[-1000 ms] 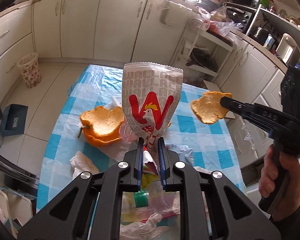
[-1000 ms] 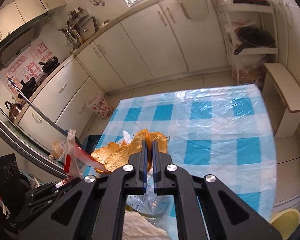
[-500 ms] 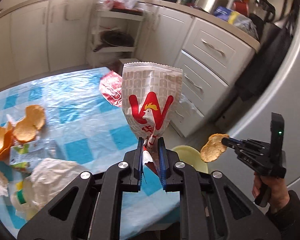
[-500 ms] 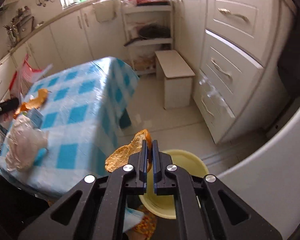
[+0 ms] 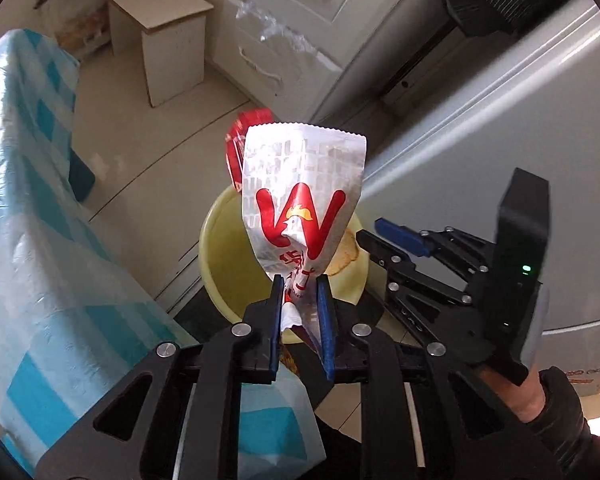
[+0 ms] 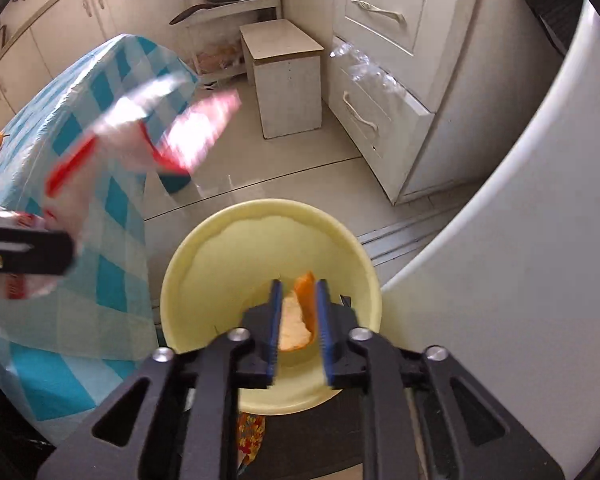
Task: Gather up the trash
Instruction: 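Drop the paper bag into the yellow bucket while the right gripper drops a peel, then move both tools back over the table toward the orange peels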
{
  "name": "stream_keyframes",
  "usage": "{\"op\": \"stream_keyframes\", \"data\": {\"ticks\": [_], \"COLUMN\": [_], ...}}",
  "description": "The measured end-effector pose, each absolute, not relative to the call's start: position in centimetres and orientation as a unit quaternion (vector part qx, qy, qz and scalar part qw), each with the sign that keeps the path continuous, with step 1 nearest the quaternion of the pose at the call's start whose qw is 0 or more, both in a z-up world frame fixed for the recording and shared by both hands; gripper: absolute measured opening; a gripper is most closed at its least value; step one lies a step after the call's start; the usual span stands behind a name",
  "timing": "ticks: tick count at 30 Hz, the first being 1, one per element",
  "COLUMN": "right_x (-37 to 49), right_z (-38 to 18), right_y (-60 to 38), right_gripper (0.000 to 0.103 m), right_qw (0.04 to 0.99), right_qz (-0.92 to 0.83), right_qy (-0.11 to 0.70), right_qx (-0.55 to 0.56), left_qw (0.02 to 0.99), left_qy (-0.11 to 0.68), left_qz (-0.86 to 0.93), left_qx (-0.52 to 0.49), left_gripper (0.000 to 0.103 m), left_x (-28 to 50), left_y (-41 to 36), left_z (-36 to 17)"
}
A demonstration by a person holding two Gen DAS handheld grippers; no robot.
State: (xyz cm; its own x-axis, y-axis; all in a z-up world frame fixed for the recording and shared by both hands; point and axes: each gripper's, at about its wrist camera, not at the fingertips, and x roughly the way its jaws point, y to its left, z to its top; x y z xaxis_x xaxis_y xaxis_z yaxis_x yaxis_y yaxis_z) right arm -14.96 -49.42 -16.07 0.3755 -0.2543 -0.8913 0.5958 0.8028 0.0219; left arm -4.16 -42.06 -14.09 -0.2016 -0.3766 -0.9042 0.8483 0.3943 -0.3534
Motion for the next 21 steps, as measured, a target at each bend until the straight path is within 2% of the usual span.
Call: {"op": "stream_keyframes", "data": {"ticks": [1,2,6,8,14,21], "right_x": [-15.1,-15.1,-15.9,-16.1,-17.3,-17.2], "right_z": [-16.1,-16.1,-15.8,-15.1,-12.1,-7.1], "right_y": [-49.5,-49.6,-49.3,-49.1,-47.1,-45.0], "right_gripper": [0.027,0.028,0.030,0.033,0.042,0.046], "right_qw": [0.812,0.813,0.816,0.820,0.838,0.864], "right_qz": [-0.261,-0.260,-0.257,-0.257,-0.251,-0.240], "right_qy": [0.491,0.490,0.484,0.476,0.448,0.408], "right_qx": [0.177,0.180,0.185,0.187,0.183,0.170], "left_qw": [0.595,0.594,0.598,0.610,0.667,0.718], "left_qy": [0.588,0.593,0.588,0.575,0.517,0.460], "left_qz": [-0.506,-0.499,-0.496,-0.493,-0.468,-0.444], "left_qx": [0.209,0.217,0.225,0.235,0.261,0.275], "left_gripper": [0.035,0.044,0.048,0.055,0.067,0.074], "left_x": [-4.1,-4.1,-4.7,-4.8,-4.5,-4.9], "left_y": [-42.4,-42.9,-43.3,-42.6,-40.2,-35.5], "left_z": [-14.8,-15.4,-15.2,-14.7,-11.4,-7.6]}}
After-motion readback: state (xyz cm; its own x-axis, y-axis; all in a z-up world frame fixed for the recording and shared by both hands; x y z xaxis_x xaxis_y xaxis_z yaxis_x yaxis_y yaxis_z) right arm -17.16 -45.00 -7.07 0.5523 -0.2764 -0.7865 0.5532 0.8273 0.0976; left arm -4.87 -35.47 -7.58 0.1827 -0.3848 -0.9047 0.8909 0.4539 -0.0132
